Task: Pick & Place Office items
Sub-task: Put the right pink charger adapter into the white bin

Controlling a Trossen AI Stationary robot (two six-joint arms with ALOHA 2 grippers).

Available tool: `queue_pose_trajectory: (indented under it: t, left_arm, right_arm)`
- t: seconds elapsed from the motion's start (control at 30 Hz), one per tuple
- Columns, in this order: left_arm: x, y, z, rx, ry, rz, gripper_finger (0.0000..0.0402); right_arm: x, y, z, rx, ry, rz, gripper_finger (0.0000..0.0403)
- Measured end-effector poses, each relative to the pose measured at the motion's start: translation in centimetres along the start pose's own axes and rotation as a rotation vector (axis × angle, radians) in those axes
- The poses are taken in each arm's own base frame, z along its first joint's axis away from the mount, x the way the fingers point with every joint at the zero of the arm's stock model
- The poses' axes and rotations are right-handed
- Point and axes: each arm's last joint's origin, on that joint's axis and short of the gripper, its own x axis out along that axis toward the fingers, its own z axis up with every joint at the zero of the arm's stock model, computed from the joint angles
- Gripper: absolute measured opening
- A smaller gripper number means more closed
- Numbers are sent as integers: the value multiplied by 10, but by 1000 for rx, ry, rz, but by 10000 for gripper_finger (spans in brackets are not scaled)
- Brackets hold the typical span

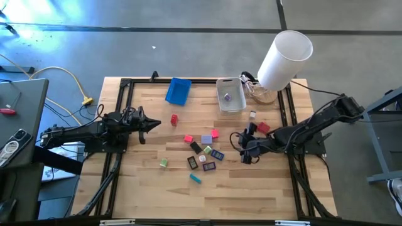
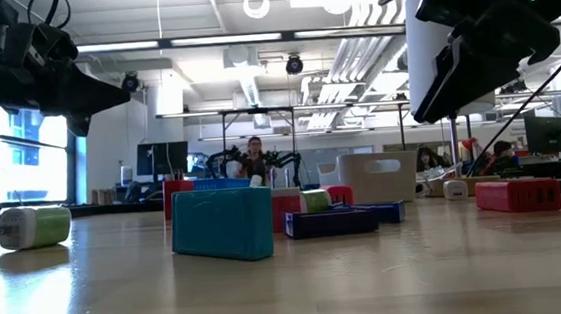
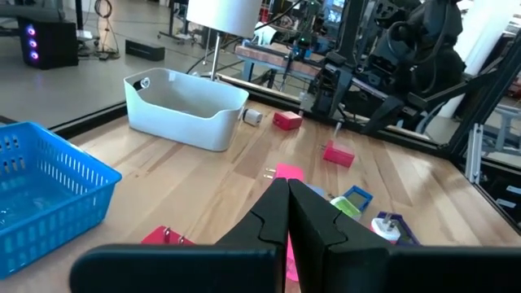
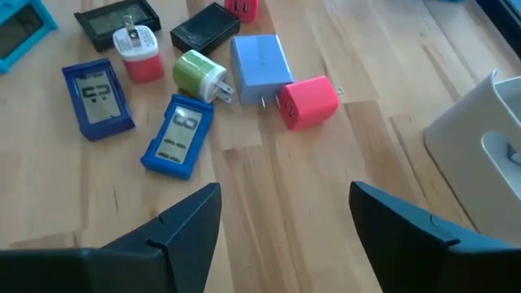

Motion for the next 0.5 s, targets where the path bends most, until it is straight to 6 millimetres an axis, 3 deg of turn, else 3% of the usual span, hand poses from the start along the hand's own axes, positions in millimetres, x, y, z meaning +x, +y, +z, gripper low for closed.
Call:
queue_pose_trajectory:
  t: [0.5]
  left_arm:
    - [0, 0, 1, 1, -16, 1, 2]
  right_arm:
    - [0, 0, -1, 24, 11, 4, 272]
